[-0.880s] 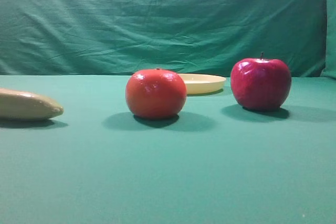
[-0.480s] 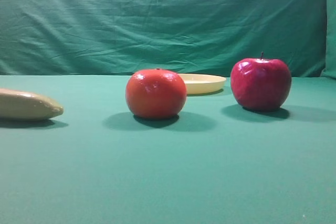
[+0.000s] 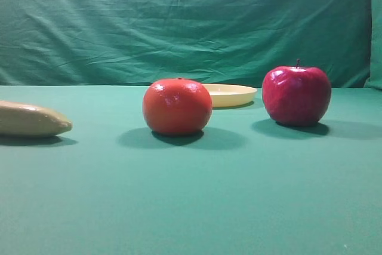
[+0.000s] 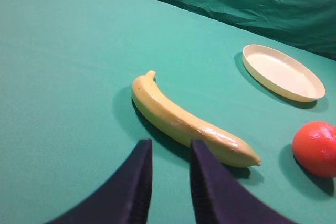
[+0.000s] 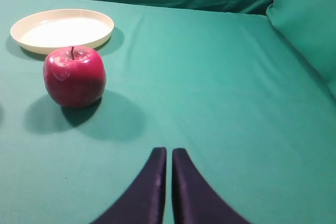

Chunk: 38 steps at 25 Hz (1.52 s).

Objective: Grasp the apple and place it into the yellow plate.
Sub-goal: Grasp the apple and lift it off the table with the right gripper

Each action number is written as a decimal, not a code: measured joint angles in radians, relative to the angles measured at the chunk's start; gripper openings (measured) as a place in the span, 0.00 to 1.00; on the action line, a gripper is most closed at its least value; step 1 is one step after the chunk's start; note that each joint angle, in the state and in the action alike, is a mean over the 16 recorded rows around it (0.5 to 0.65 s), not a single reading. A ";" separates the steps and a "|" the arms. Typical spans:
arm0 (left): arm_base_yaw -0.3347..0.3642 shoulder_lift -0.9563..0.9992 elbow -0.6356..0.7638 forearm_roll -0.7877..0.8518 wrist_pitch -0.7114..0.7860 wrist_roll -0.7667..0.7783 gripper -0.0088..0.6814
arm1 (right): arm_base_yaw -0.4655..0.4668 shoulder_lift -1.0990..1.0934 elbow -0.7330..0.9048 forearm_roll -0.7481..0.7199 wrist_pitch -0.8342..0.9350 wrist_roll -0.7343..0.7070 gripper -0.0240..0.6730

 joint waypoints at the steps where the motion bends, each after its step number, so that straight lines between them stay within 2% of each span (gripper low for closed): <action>1: 0.000 0.000 0.000 0.000 0.000 0.000 0.24 | 0.000 0.000 0.000 0.000 0.000 0.000 0.03; 10: 0.000 0.000 0.000 0.000 0.000 0.000 0.24 | 0.000 0.000 0.000 0.014 -0.022 -0.005 0.03; 23: 0.000 0.000 0.000 0.000 0.000 0.000 0.24 | 0.000 0.036 -0.034 0.138 -0.159 -0.013 0.03; 29: 0.000 0.000 0.000 0.000 0.000 0.000 0.24 | 0.000 0.163 -0.106 0.166 -0.194 -0.055 0.03; 38: 0.000 0.000 0.000 0.000 0.000 0.000 0.24 | 0.000 0.486 -0.277 0.176 -0.212 -0.197 0.03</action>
